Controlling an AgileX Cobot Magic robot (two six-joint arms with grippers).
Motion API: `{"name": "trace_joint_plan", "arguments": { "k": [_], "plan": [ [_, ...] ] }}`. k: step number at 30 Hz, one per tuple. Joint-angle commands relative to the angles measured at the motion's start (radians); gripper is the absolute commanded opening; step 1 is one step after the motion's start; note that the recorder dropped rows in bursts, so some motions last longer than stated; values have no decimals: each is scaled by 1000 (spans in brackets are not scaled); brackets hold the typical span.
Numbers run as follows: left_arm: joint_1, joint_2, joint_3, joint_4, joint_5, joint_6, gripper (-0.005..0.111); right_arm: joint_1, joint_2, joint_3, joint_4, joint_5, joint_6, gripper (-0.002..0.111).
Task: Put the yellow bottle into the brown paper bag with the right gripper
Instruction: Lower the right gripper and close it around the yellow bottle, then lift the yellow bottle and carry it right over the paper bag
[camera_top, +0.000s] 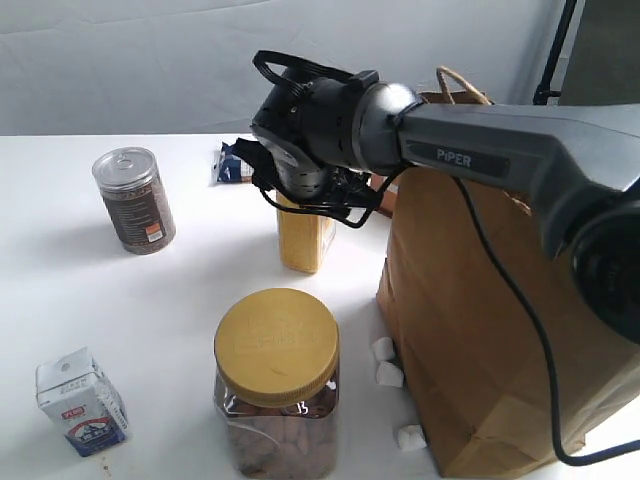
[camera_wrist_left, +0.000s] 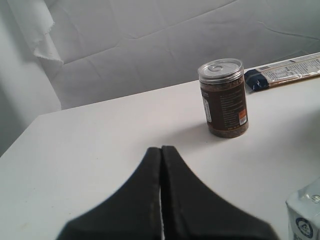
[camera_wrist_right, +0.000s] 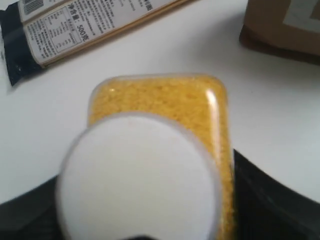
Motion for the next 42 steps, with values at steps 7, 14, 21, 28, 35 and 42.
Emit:
{"name": "trace_joint_plan", "arguments": {
  "k": [7, 14, 21, 28, 35, 42],
  "plan": [
    [0, -2, 5, 0, -5, -7, 0, 24, -60, -8, 57, -21, -154, 0],
    [0, -2, 5, 0, -5, -7, 0, 92, -342, 261, 5, -420, -284, 0],
    [0, -2, 5, 0, -5, -7, 0, 161, -752, 560, -93, -572, -427, 0],
    [0, -2, 5, 0, -5, -7, 0, 200, -1077, 791, -93, -661, -503, 0],
    [0, -2, 5, 0, -5, -7, 0, 232, -1435, 973, -89, -614, -546, 0],
    [0, -2, 5, 0, -5, -7, 0, 232, -1732, 1048, -77, -439, -582, 0]
  ]
}}
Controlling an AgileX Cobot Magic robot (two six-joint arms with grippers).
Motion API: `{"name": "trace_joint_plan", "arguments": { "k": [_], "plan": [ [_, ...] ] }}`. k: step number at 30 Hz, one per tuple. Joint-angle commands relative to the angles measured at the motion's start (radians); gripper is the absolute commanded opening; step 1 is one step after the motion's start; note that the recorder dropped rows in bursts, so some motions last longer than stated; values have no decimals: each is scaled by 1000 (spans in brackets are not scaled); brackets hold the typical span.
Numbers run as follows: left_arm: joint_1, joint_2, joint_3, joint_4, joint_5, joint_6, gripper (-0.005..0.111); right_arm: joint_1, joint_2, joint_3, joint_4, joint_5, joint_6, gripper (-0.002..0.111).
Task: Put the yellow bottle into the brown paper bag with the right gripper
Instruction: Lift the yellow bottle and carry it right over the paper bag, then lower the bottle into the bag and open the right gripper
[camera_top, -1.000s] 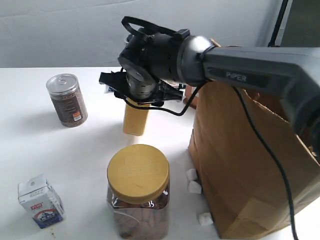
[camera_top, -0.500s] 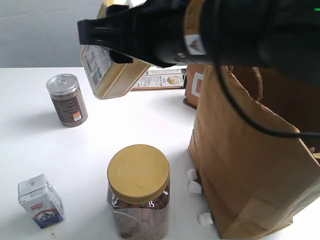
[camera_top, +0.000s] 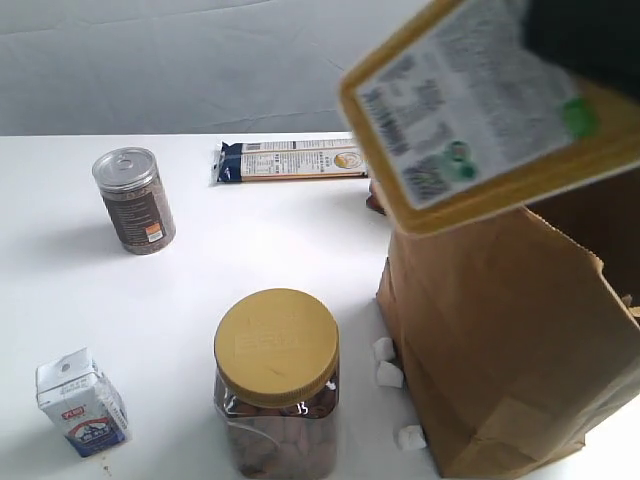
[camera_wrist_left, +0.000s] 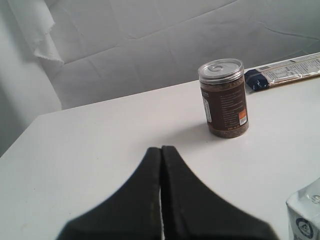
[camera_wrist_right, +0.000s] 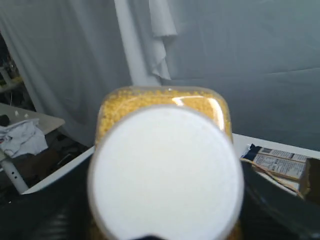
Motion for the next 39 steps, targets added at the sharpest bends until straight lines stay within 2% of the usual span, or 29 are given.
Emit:
{"name": "trace_joint_plan", "arguments": {
  "k": [1, 8, 16, 26, 31, 35, 37, 39],
  "plan": [
    [0, -2, 5, 0, -5, -7, 0, 0, -171, 9, -15, 101, -50, 0],
    [0, -2, 5, 0, -5, -7, 0, 0, -274, 11, -150, 325, -57, 0],
    [0, -2, 5, 0, -5, -7, 0, 0, -177, 11, -334, 450, -58, 0],
    [0, -2, 5, 0, -5, -7, 0, -13, 46, 11, -477, 448, -48, 0],
    [0, -2, 5, 0, -5, -7, 0, -124, 111, 11, -465, 427, 21, 0],
    [0, -2, 5, 0, -5, -7, 0, -220, 145, 11, -367, 306, 21, 0],
    [0, -2, 5, 0, -5, -7, 0, -251, 163, 11, -332, 259, 19, 5],
    [0, -2, 5, 0, -5, -7, 0, -261, 178, 11, -317, 220, 19, 15]
  ]
}}
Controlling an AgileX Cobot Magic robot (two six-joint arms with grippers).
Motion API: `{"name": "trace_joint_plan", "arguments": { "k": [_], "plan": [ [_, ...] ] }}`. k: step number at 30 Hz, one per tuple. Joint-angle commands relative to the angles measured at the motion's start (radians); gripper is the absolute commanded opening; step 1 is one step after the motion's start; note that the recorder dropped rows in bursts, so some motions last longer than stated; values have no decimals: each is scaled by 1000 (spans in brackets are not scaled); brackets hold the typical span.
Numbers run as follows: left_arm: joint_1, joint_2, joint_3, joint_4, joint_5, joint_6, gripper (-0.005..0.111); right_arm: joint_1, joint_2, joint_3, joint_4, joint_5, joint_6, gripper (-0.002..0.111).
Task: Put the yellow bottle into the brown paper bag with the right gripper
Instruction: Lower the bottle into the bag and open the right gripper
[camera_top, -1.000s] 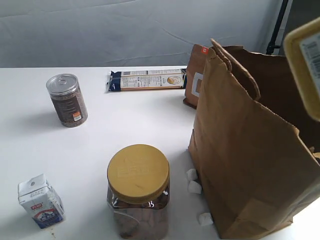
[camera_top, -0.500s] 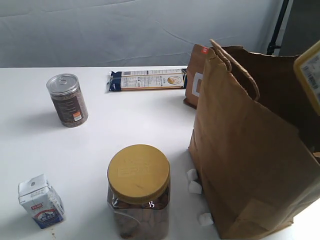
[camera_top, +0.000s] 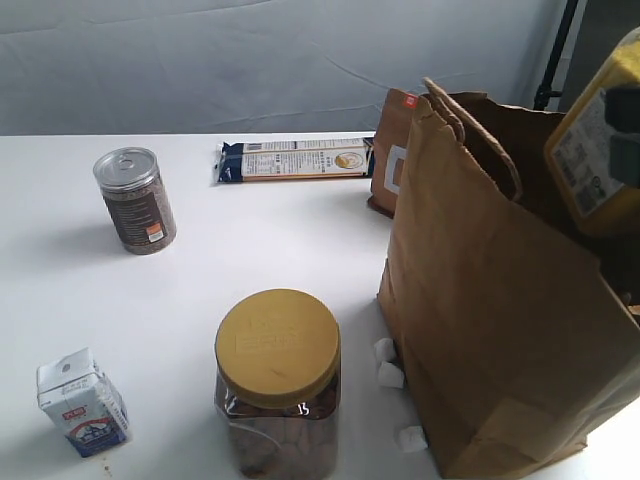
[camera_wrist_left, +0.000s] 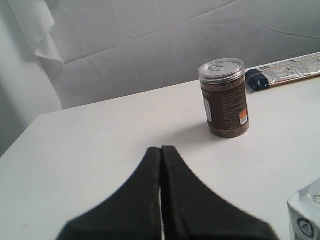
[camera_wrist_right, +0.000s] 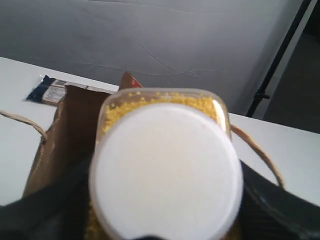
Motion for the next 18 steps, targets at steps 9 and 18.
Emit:
{"name": "trace_joint_plan", "arguments": {
  "k": [9, 18],
  "plan": [
    [0, -2, 5, 0, -5, -7, 0, -33, 38, -7, 22, -126, 4, 63],
    [0, -2, 5, 0, -5, -7, 0, -33, -4, -7, 13, -54, 4, 58]
  ]
}}
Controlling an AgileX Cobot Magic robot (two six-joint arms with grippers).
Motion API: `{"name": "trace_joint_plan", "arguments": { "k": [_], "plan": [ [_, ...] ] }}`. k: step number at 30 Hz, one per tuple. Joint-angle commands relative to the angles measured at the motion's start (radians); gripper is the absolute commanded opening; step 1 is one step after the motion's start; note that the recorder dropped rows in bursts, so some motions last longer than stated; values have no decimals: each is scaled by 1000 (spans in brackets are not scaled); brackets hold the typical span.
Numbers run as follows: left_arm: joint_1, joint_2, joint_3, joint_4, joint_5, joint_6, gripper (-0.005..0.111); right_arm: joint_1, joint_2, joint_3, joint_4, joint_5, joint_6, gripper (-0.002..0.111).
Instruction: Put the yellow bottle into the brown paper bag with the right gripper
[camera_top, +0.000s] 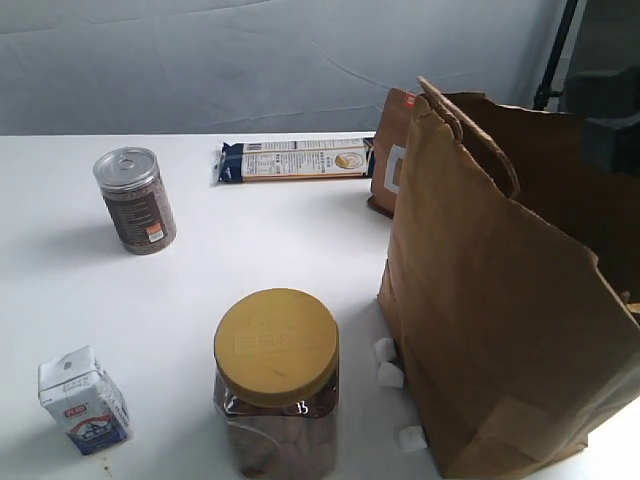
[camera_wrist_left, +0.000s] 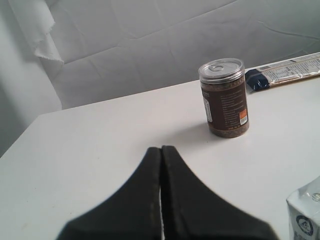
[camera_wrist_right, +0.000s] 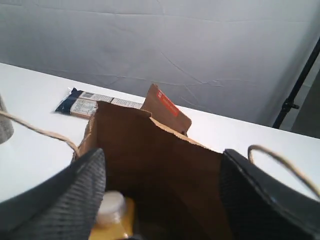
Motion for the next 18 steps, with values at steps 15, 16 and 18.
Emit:
{"name": "trace_joint_plan", "arguments": {
  "k": [15, 16, 18],
  "plan": [
    [0, -2, 5, 0, -5, -7, 0, -1, -457, 13, 618, 420, -462, 9],
    [0, -2, 5, 0, -5, -7, 0, -1, -492, 44, 621, 419, -464, 3],
    [0, -2, 5, 0, -5, -7, 0, -1, -553, 146, 632, 394, -464, 0]
  ]
}}
